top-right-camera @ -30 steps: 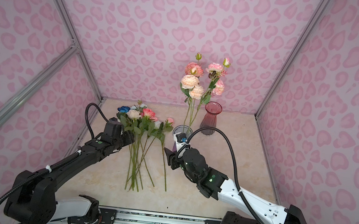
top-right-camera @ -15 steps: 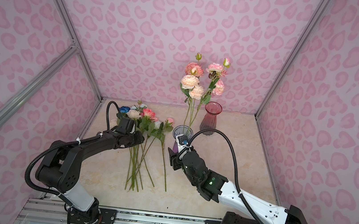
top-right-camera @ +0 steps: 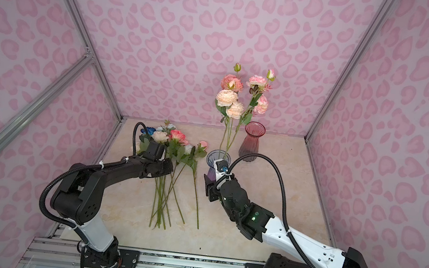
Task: Arrange the flowers into the vase
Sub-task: 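Grasp a white-pink rose stem with the left gripper while the right gripper nears the vase, then lift the white-pink rose upward with the left gripper while the right gripper draws back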
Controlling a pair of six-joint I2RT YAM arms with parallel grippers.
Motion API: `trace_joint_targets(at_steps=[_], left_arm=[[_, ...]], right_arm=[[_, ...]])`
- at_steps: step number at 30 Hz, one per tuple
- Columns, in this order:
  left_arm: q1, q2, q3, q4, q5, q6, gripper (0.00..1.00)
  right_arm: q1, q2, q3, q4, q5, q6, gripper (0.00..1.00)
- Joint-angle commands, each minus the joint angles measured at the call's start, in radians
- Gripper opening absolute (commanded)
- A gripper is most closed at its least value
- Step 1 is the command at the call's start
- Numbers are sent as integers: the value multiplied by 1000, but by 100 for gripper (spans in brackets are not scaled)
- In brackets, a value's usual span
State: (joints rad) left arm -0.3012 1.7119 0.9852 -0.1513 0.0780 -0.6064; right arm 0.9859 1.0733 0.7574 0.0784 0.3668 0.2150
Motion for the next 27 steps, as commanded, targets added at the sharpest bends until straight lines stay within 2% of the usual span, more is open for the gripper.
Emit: trace_joint_targets(at_steps=[1,4,14,20,22,27], left_arm=[[-1,-37,3,-22,-21,27,10],[-1,-90,0,-39,-15,36,3],[-9,-351,-48,-62,47,48,3],[-60,-560,-43,-18,57,141,3],[-85,-616,-36,9,47,175,3],[-158,-696,-30,122,31,288,3]], right_arm=[[-3,-12,-10,3,9,3,65],[-5,-21,-15,8,14,4,65],[-7,-30,12,-7,4,-6,65],[-21,-73,4,-26,11,-6,66],[-34,-87,-8,-17,-31,8,66],[-65,-152,-85,64,-236,25,69]])
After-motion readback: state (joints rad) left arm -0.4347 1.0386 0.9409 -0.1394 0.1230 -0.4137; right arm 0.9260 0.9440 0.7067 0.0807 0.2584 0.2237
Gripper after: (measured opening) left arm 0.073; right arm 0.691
